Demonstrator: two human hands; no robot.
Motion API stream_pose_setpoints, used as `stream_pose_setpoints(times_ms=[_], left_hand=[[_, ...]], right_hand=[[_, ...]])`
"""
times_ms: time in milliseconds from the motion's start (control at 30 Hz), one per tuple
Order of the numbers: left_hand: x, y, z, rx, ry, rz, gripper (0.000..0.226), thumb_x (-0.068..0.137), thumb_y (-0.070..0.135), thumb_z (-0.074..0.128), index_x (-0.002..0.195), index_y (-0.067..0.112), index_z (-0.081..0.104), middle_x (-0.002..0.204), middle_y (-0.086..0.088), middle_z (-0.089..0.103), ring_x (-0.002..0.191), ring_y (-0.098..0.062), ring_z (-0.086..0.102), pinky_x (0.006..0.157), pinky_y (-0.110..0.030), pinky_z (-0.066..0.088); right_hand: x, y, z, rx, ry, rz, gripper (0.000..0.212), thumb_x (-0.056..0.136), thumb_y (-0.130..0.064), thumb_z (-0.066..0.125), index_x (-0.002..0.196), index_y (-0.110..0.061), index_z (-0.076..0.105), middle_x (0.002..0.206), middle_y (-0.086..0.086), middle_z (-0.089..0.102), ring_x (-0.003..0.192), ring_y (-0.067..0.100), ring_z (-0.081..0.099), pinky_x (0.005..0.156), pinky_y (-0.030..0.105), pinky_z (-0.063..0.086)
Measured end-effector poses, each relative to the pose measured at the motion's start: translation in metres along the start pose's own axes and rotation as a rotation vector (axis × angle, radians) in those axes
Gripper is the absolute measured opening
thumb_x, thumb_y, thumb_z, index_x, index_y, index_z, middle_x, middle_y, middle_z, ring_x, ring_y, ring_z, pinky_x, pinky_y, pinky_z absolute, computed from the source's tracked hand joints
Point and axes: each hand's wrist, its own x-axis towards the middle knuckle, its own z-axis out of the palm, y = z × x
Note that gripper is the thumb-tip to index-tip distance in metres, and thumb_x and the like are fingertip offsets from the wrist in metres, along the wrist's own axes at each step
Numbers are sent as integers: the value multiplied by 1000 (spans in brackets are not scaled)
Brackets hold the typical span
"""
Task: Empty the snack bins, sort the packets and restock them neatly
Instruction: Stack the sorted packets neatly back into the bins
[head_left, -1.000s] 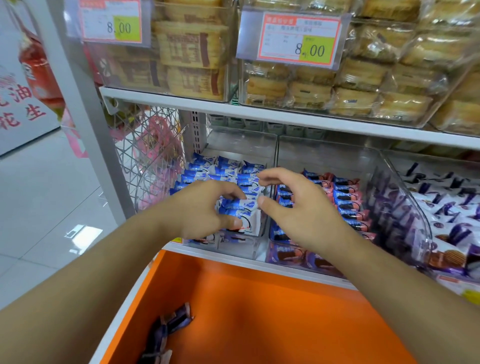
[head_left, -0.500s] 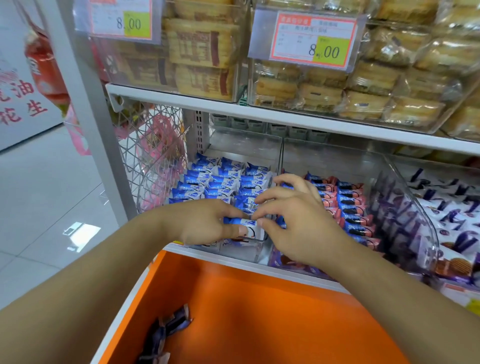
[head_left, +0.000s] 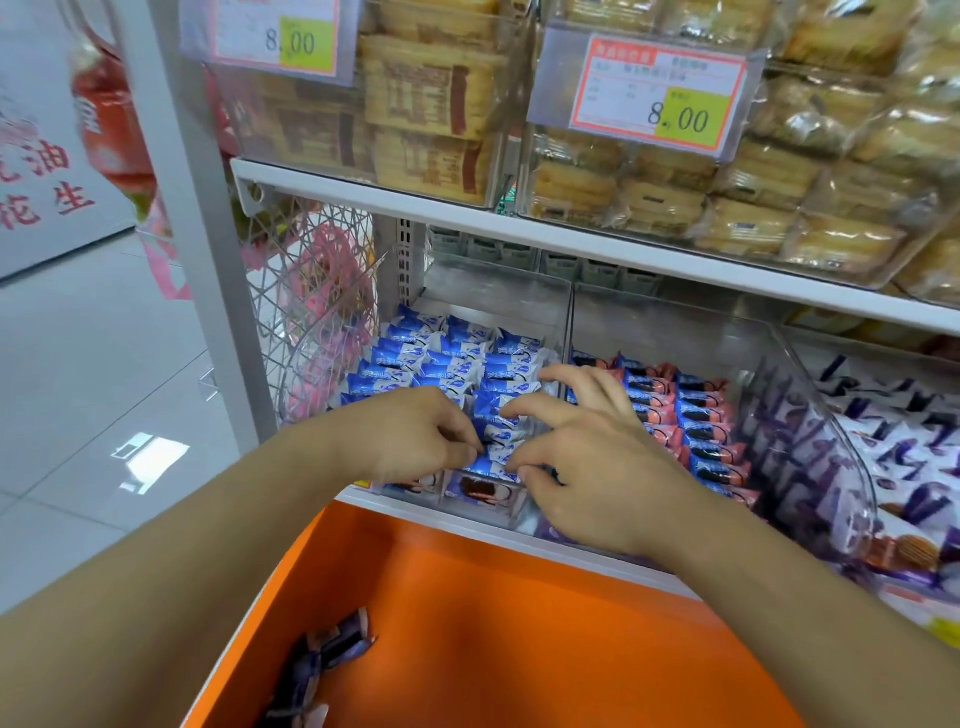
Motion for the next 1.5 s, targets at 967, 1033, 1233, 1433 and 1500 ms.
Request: stream_pose_setpoints(times_ms=[967, 1033, 1233, 1433, 1500], left_hand=[[25, 10, 11, -196, 29, 10, 17, 82, 30, 88, 97, 36, 84, 83, 21, 77, 78, 8, 68, 80, -17, 49], [28, 10, 10, -166, -4, -4, 17, 81, 32, 88, 96, 39, 83, 88, 22, 77, 88, 3, 70, 93, -24, 53], [33, 11, 1, -123, -94, -16, 21, 81, 25, 89, 100, 33, 83, 89, 18, 79, 93, -3, 73, 102, -30, 55], [40, 17, 14, -69, -32, 29, 18, 80, 18, 90, 95, 27, 83, 81, 15, 78, 83, -3, 74, 86, -23, 59], [41, 14, 18, -78, 3, 37, 19, 78, 17, 91, 94, 25, 83, 76, 17, 76, 75, 2, 72, 75, -15, 55]], right_hand=[[4, 23, 4, 399, 151, 140, 26, 106, -22, 55, 124, -30, 71, 152, -19, 47, 156, 2, 12, 129, 42, 15], [4, 24, 5, 399, 158, 138, 26, 105, -21, 55, 123, -30, 72, 151, -19, 48, 155, 2, 13, 129, 41, 16], [4, 25, 5, 421, 151, 146, 24, 105, -24, 55, 122, -30, 72, 148, -22, 48, 154, 1, 13, 128, 48, 17], [4, 26, 5, 434, 146, 144, 23, 104, -25, 56, 119, -31, 72, 148, -21, 48, 154, 2, 13, 127, 52, 17], [4, 27, 6, 437, 140, 139, 23, 104, -26, 56, 119, -33, 71, 148, -22, 47, 155, 2, 12, 127, 53, 17]])
